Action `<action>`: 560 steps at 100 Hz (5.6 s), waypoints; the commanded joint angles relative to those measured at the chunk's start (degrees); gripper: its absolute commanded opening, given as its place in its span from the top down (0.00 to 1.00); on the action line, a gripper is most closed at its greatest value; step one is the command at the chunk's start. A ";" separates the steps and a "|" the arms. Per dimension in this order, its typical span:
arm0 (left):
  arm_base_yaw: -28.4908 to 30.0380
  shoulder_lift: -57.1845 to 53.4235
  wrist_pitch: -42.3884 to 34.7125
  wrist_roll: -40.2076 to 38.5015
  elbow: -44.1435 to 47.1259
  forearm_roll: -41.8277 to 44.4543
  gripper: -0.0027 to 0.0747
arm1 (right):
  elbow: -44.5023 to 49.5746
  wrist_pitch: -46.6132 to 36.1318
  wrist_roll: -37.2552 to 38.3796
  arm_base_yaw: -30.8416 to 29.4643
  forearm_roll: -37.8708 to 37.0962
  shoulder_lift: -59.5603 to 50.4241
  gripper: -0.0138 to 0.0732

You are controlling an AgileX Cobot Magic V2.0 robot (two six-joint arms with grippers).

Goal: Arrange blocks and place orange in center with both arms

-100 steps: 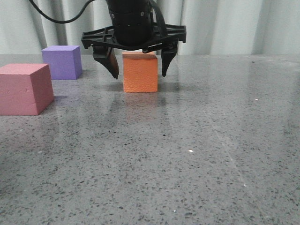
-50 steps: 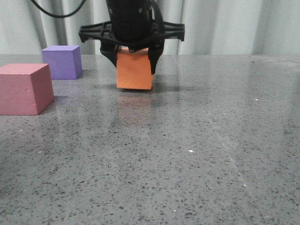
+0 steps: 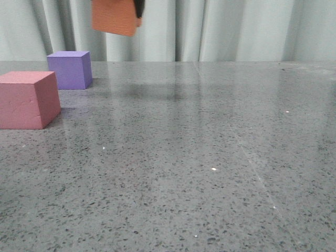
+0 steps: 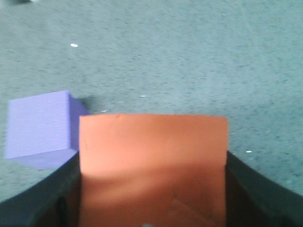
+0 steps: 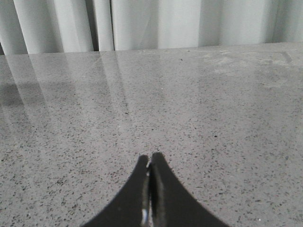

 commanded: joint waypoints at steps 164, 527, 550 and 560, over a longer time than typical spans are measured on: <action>14.76 -7.52 -18.92 -3.72 22.61 -1.96 0.75 | -0.78 -5.01 -0.38 -0.23 0.08 -1.37 0.92; 14.57 -79.83 -22.54 5.54 72.46 0.74 0.99 | -0.78 -5.01 -0.38 -0.23 0.08 -1.37 0.92; 14.67 -79.83 -22.54 5.54 72.65 1.23 0.99 | -0.78 -5.01 -0.38 -0.23 0.08 -1.37 0.92; 14.67 -79.83 -22.97 5.54 73.02 1.62 0.99 | -0.78 -5.01 -0.38 -0.23 0.08 -1.37 0.92</action>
